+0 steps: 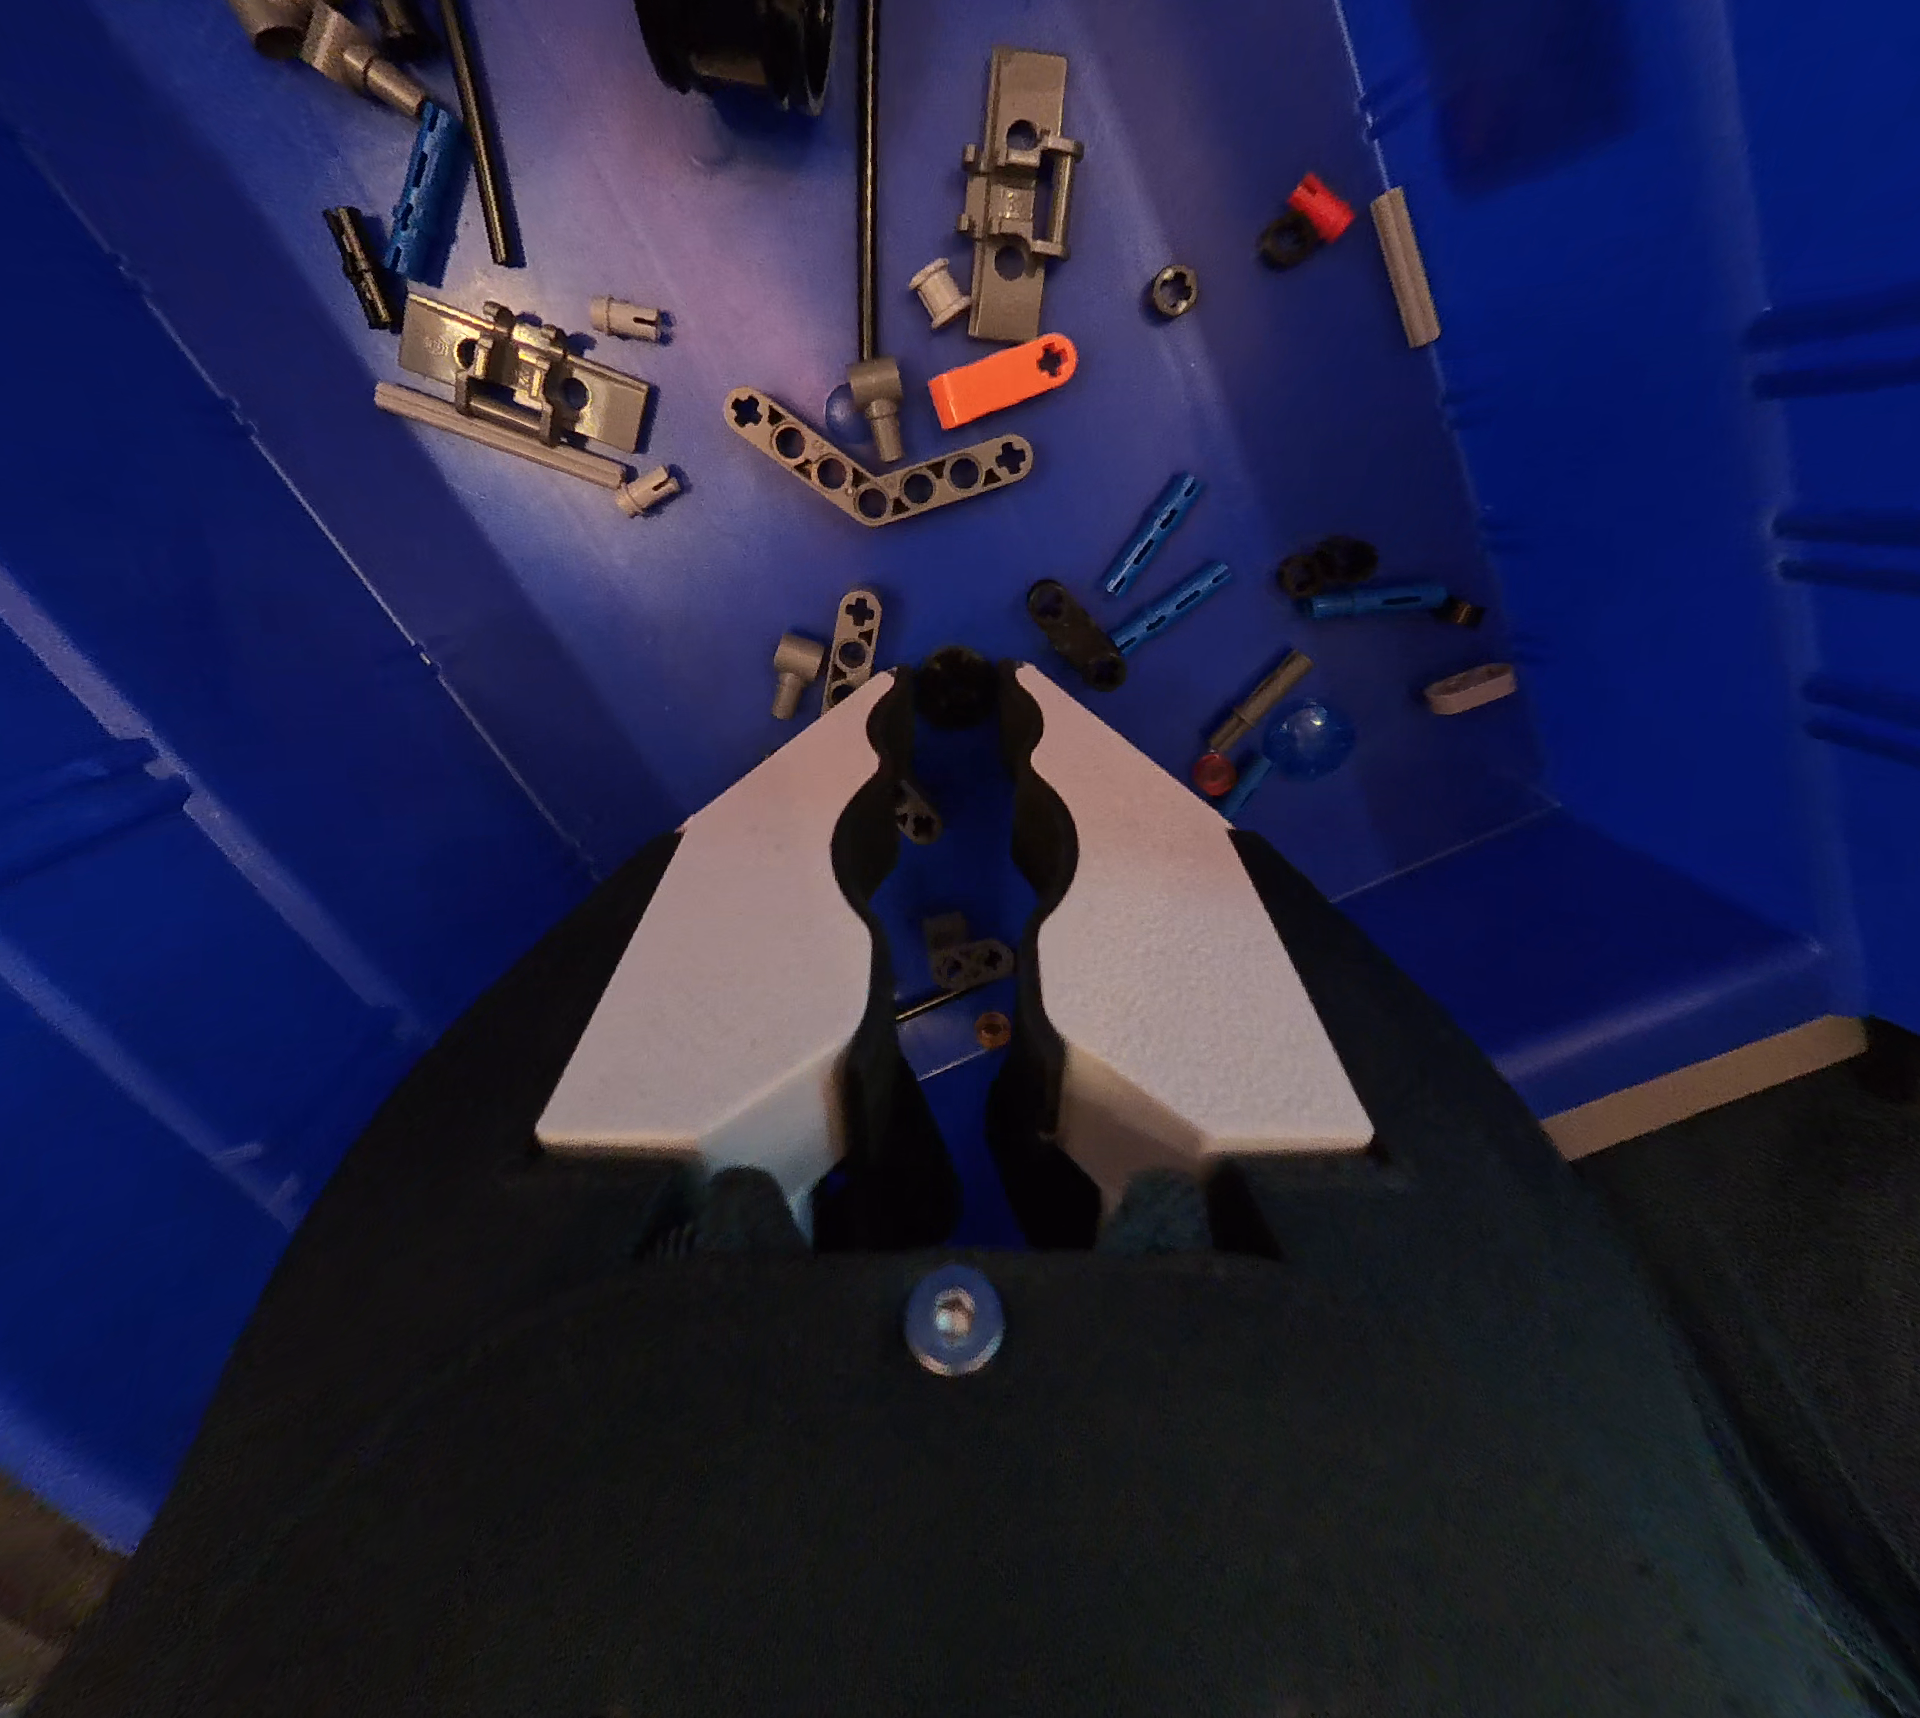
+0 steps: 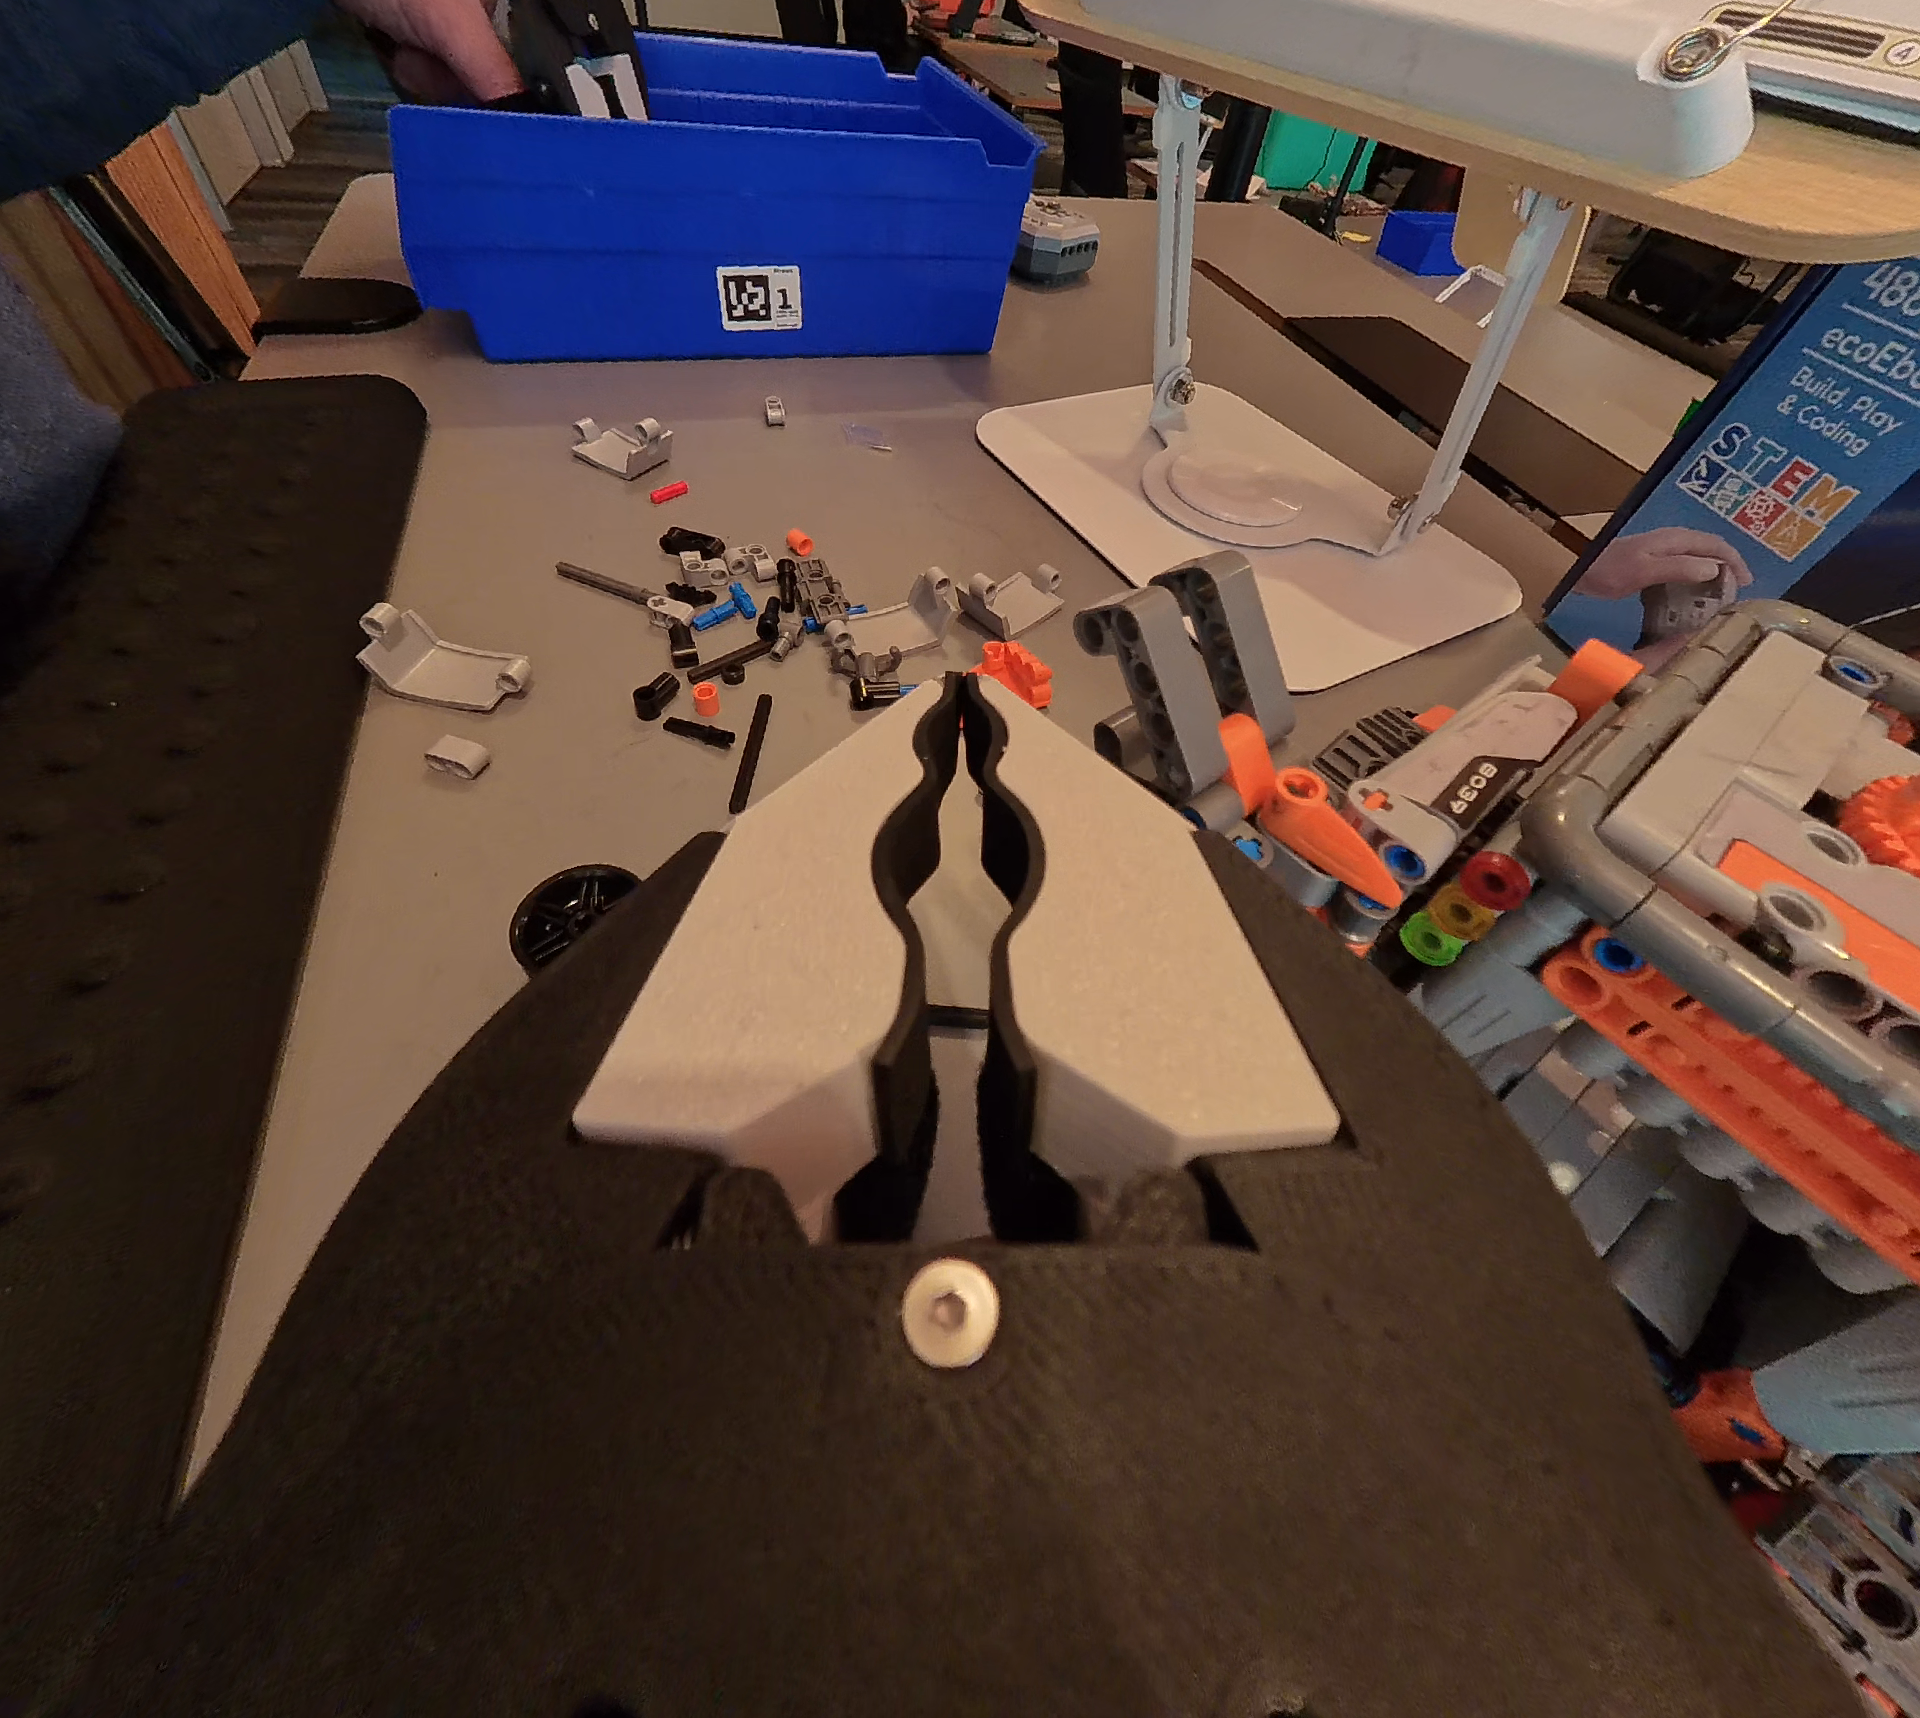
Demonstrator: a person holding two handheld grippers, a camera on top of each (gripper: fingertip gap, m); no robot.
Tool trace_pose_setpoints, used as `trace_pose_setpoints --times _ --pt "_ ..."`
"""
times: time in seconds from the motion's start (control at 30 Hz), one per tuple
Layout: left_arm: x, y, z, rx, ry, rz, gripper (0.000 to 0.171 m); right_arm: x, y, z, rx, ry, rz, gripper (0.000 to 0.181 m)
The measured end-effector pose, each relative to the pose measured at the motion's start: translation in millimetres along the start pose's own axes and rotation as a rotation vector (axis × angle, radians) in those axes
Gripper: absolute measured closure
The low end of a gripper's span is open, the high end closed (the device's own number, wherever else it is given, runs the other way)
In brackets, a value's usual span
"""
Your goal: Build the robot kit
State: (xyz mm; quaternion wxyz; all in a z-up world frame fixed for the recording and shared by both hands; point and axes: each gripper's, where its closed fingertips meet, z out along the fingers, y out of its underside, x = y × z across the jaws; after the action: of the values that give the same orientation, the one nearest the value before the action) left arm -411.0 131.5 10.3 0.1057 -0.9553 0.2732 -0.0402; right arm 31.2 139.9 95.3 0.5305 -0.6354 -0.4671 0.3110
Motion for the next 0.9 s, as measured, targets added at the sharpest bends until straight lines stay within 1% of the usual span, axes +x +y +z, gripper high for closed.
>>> trace_pose_setpoints --times 0.07,0.13,0.2,0.23,0.27,0.33,0.4,0.43,0.5,0.53,0.6,0.67,0.7,0.77,0.87,0.9 --pt "0 -1 -2 0.016 -0.005 -0.003 0.158 0 0 0 -0.001 0.001 0.0 0.181" --pt "0 -5 -13 0.048 -0.031 0.002 0.158 0 0 0 -0.001 0.002 0.0 0.181" --pt "3 -20 -38 0.117 -0.069 0.027 0.158 0 -1 0 0.003 0.003 -0.002 0.181" --pt "9 -32 -54 0.171 -0.081 0.051 0.158 0 -2 -1 0.006 0.004 -0.005 0.181" --pt "21 -47 -71 0.238 -0.061 0.084 0.158 0 -3 -1 0.009 0.003 -0.007 0.181" --pt "59 -81 -102 0.367 -0.006 0.189 0.158 -1 -4 -1 0.012 0.004 -0.011 0.181" --pt "107 -108 -112 0.414 0.048 0.319 0.158 -2 -5 -1 0.011 0.002 -0.014 0.181" --pt "134 -118 -109 0.418 0.088 0.389 0.158 -2 -4 -1 0.01 0.002 -0.016 0.181" --pt "186 -132 -88 0.394 0.186 0.497 0.158 -3 -5 -1 0.01 0.0 -0.018 0.181" --pt "206 -135 -72 0.365 0.216 0.545 0.158 -3 -5 -1 0.01 0.0 -0.021 0.181" --pt "233 -138 -38 0.298 0.246 0.609 0.158 -3 -6 -2 0.011 -0.001 -0.024 0.181" --pt "245 -135 -7 0.218 0.255 0.634 0.158 -4 -7 -2 0.012 -0.004 -0.025 0.181" --pt "248 -136 3 0.205 0.249 0.641 0.158 -5 -7 -2 0.013 -0.005 -0.028 0.181" --pt "260 -134 13 0.184 0.282 0.653 0.159 -5 -8 -2 0.014 -0.005 -0.03 0.181" --pt "263 -133 23 0.16 0.299 0.652 0.158 -5 -9 -2 0.018 -0.006 -0.03 0.181" --pt "262 -134 26 0.164 0.292 0.647 0.153 -5 -9 -2 0.017 -0.007 -0.03 0.181"
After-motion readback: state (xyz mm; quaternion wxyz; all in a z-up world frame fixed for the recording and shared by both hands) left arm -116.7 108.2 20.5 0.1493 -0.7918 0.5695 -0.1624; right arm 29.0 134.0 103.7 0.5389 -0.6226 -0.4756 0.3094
